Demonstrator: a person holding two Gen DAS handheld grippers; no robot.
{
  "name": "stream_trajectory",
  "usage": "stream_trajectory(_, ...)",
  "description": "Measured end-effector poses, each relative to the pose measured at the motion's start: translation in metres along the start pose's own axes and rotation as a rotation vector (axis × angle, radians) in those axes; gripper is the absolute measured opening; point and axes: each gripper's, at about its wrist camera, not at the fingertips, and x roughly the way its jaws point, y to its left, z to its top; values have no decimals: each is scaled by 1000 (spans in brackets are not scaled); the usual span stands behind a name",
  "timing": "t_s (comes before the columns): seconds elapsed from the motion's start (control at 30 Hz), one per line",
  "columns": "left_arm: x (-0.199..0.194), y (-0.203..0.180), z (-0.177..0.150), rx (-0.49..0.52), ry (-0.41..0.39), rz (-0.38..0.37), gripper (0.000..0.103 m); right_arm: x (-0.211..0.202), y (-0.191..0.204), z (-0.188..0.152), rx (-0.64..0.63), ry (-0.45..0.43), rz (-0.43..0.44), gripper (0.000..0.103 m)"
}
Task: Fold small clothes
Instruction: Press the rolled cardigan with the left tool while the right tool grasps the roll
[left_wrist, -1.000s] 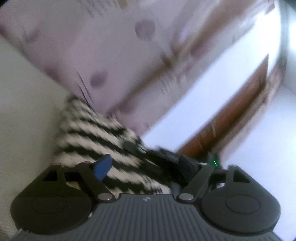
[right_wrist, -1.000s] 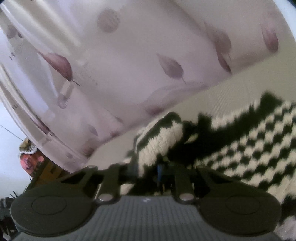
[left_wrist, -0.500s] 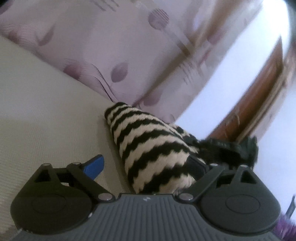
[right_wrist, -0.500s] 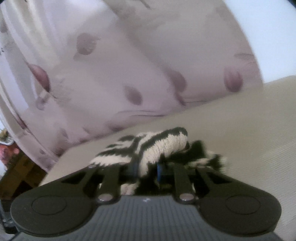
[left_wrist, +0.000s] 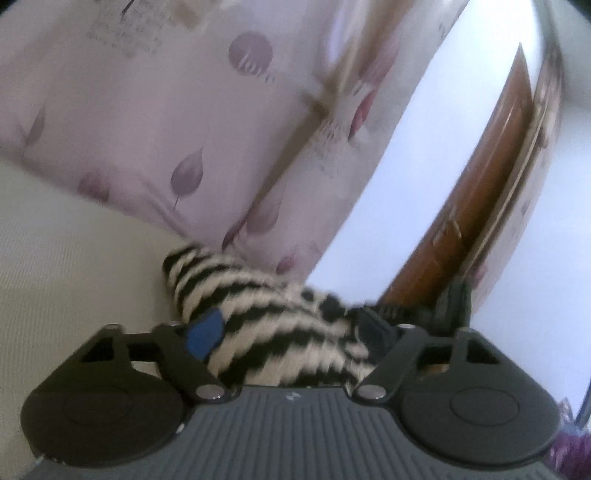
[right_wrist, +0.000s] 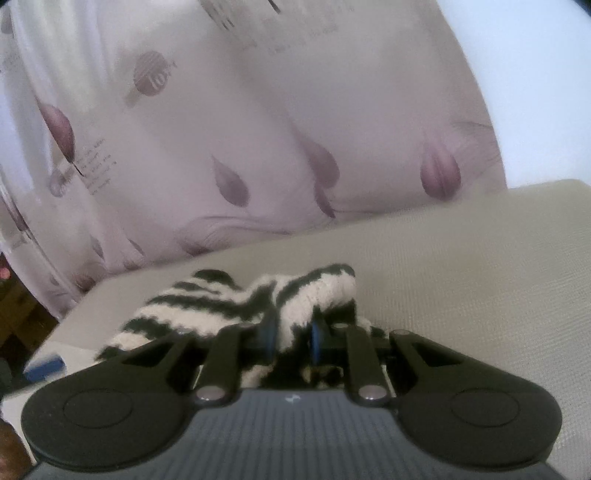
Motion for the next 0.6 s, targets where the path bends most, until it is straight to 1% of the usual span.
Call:
stream_trajectory(0.03, 7, -3, 1, 11, 8, 5, 56, 4, -4, -4, 1, 21, -19, 18)
stream_trajectory(0.07, 14, -6, 1, 17, 29, 2, 46, 5, -8, -7, 16, 31, -28, 18)
stream_trajectory(0.1, 23, -7, -2, 25, 59, -5, 44, 1, -13, -8, 49, 21, -28, 18)
stream_trajectory(0.13, 29, -10, -5, 34, 80, -2, 41, -7, -18, -10, 93, -6, -19, 18)
stream_trajectory(0.2, 37, -14, -16, 59, 113, 3, 41, -31, -21, -12, 148, -71, 2, 20)
stream_trajectory(0.23, 36, -14, -19, 67, 114, 4, 41, -47, -20, -13, 160, -100, 17, 20)
stream_trajectory(0.27, 36, -14, -24, 67, 117, 2, 41, -58, -17, -14, 164, -108, 37, 20)
stream_trajectory(0.3, 37, -11, -27, 62, 127, -1, 41, -70, -15, -15, 165, -111, 77, 20)
stream_trajectory(0.37, 40, -6, -32, 48, 147, -3, 41, -89, -7, -22, 153, -77, 176, 23)
stream_trajectory(0.4, 39, -3, -33, 35, 141, -7, 41, -96, -1, -28, 123, -43, 192, 32)
stream_trajectory(0.43, 39, -1, -34, 24, 139, -13, 42, -99, 4, -34, 92, -17, 190, 47)
stream_trajectory(0.47, 37, 1, -34, 17, 139, -17, 43, -101, 7, -39, 72, 4, 190, 54)
stream_trajectory(0.5, 38, 2, -35, 15, 137, -15, 43, -100, 9, -44, 53, 33, 186, 59)
stream_trajectory(0.57, 36, 2, -37, 25, 135, -10, 46, -95, 14, -56, 19, 82, 153, 58)
stream_trajectory(0.6, 35, 1, -38, 42, 130, -5, 46, -92, 16, -61, 10, 95, 164, 50)
